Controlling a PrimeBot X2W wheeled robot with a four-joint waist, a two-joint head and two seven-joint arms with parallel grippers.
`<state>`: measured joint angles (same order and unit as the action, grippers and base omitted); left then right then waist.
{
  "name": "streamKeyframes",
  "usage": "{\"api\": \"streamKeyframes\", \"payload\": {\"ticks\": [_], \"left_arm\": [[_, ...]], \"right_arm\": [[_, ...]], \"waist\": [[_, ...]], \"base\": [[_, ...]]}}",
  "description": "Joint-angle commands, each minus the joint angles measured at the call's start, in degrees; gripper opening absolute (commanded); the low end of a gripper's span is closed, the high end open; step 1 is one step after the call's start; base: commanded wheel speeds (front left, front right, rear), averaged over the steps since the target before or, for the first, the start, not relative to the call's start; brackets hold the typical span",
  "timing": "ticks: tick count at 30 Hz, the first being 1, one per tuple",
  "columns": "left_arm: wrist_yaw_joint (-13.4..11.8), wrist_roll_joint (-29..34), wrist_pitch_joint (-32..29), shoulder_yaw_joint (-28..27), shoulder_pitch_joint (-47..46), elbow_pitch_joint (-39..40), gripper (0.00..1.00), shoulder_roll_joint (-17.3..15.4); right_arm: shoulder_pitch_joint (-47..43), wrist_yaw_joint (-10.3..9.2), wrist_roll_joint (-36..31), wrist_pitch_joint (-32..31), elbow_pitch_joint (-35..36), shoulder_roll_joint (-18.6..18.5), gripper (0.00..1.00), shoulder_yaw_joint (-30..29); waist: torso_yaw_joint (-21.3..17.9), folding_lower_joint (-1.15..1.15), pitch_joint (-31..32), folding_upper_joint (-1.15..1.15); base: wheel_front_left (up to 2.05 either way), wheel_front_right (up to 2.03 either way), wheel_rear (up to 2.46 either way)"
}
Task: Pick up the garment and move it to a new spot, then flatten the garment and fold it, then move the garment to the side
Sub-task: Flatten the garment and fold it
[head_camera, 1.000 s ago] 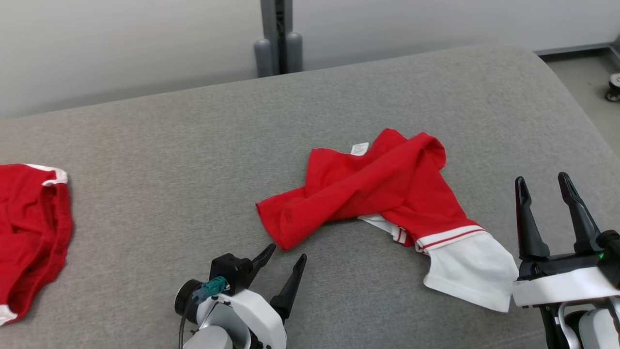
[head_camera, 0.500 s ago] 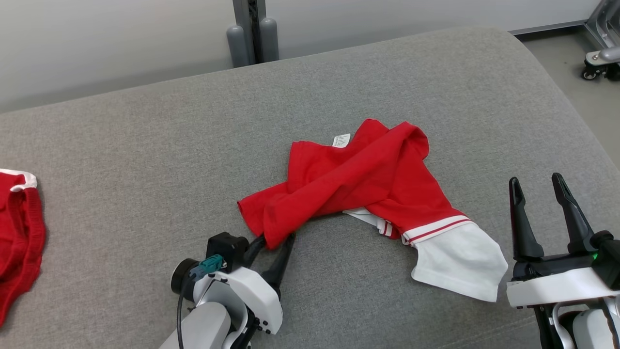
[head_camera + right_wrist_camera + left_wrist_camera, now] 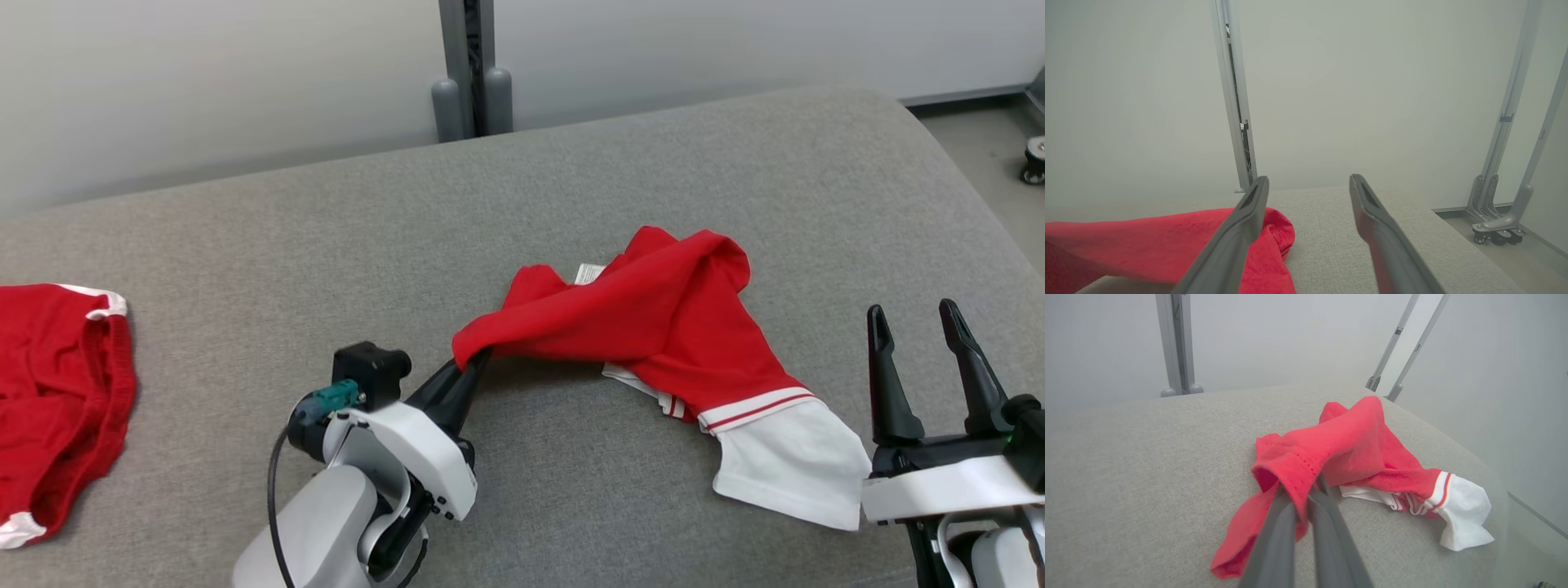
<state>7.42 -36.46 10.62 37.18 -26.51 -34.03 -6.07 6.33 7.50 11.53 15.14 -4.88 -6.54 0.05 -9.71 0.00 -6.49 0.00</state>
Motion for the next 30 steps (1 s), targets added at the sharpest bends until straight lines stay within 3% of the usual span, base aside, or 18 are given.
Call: {"api": "streamKeyframes", "payload": {"ticks": [1, 4, 9, 12, 15, 23, 30], "left_arm": [[0.1, -1.2, -1.2, -0.3, -0.5, 1.7, 0.0, -0.6], [-0.1, -3.7, -6.1, -0.8, 1.4, 8.6, 0.0, -3.0], [-2.9, -9.1, -16.6, -2.7, 5.2, 23.0, 0.0, -8.1], [-4.4, -14.9, -24.0, -5.1, 8.0, 28.8, 0.0, -11.9], [-4.8, -27.8, -32.9, -10.3, 10.4, 32.0, 0.0, -14.8], [-7.2, -42.7, -46.5, -18.3, 7.1, 22.6, 0.0, -21.7], [-8.9, -48.8, -50.7, -22.9, 3.8, 8.1, 0.0, -23.5]], "right_arm": [[-0.9, -0.01, 0.0, 0.1, -0.4, -0.5, 1.0, -0.3], [-1.3, -0.01, 0.3, 0.1, -0.5, -0.5, 1.0, -0.9], [-2.2, -0.01, 0.6, 0.1, -0.6, -0.3, 1.0, -1.5], [-2.4, -0.01, 0.9, -0.1, -1.0, -0.3, 1.0, -1.2], [-1.7, -0.01, 1.1, -0.2, -1.4, -0.5, 1.0, -0.9], [0.1, -0.01, 1.4, -0.8, -2.1, -1.0, 1.0, 0.8], [1.0, -0.01, 1.5, -1.7, -2.5, -1.0, 1.0, 1.6]], "waist": [[0.9, 0.0, 1.2, 0.0], [1.7, 0.0, 2.3, 0.0], [3.2, 0.0, 3.0, 0.0], [3.7, 0.0, 3.1, 0.0], [3.9, 0.0, 2.7, 0.0], [2.1, 0.0, 1.3, 0.0], [-0.9, 0.0, -0.3, 0.0]], "base": [[0.0, 0.0, 0.0], [0.0, 0.0, 0.0], [0.0, 0.0, 0.0], [0.0, 0.0, 0.0], [0.0, 0.0, 0.0], [0.0, 0.0, 0.0], [0.0, 0.0, 0.0]]}}
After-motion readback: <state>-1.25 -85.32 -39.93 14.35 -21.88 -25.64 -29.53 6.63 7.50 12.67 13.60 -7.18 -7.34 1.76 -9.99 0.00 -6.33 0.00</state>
